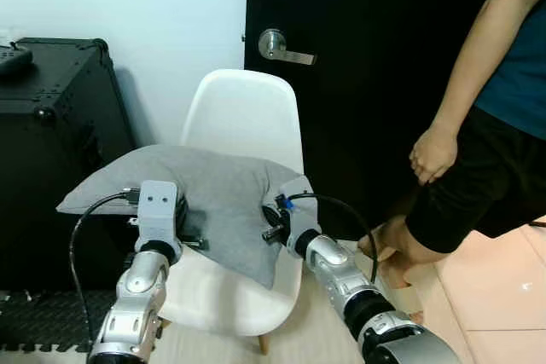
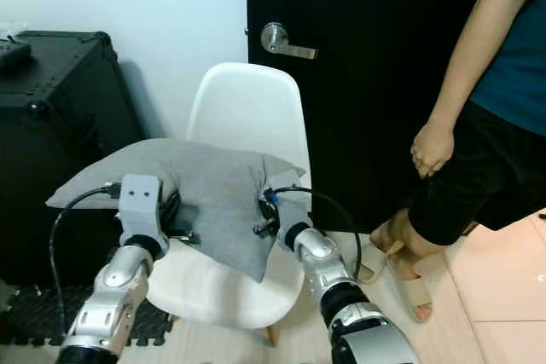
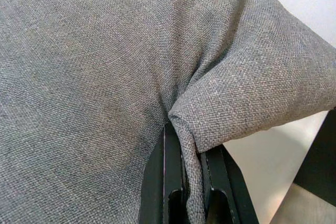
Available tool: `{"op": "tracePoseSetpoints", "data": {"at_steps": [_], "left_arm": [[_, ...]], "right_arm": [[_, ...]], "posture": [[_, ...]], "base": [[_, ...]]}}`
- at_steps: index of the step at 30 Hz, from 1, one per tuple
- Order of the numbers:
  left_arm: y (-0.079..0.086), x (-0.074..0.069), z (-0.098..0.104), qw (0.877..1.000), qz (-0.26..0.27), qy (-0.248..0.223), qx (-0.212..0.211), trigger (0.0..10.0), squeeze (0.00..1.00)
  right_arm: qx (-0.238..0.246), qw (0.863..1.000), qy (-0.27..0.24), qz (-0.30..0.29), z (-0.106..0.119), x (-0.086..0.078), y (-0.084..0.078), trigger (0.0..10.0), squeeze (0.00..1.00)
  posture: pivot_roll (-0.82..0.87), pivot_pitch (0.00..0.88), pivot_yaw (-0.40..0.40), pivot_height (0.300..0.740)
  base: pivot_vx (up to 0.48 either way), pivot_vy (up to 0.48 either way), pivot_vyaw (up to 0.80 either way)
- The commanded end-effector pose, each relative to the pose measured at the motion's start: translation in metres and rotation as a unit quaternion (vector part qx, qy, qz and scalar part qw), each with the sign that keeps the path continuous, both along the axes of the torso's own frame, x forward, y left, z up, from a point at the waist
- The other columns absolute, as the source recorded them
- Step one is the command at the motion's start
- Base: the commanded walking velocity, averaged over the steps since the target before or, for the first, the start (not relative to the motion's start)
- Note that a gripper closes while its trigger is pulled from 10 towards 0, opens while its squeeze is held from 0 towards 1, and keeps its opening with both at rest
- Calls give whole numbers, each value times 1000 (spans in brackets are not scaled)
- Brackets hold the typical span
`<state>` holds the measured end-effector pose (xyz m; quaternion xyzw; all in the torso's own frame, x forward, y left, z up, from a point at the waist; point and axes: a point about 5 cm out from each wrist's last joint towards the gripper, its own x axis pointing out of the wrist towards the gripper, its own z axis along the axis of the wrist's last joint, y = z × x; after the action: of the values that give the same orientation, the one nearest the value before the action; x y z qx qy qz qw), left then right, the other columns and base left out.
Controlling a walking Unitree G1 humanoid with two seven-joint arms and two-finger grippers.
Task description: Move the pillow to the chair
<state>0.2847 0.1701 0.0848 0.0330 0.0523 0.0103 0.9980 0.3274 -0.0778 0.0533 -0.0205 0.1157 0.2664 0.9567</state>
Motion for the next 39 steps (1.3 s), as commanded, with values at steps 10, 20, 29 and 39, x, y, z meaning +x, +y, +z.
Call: {"op": "tracePoseSetpoints", "data": {"at_steps": [10, 20, 29, 39], "left_arm": [[-9, 5, -4, 999, -41, 22, 26, 10000, 0], [-6, 1, -8, 999, -26, 24, 17, 10000, 0], [-11, 1, -11, 999, -31, 30, -3, 10000, 0], [-23, -4, -16, 997, -68, 35, 6, 10000, 0]], "right_arm": [[-9, 1000, 2, -24, 3, 6, -8, 10000, 0], [-4, 1000, 3, -18, 1, 3, -10, 10000, 0], [-10, 999, -1, -36, 3, 6, -18, 10000, 0], [-11, 999, -3, -53, 2, 6, -22, 10000, 0]], "posture": [[131, 29, -49, 651], [120, 36, -58, 636], [104, 48, -64, 626], [82, 81, -78, 616]], "base": [[0, 0, 0], [0, 0, 0], [0, 0, 0], [0, 0, 0]]}}
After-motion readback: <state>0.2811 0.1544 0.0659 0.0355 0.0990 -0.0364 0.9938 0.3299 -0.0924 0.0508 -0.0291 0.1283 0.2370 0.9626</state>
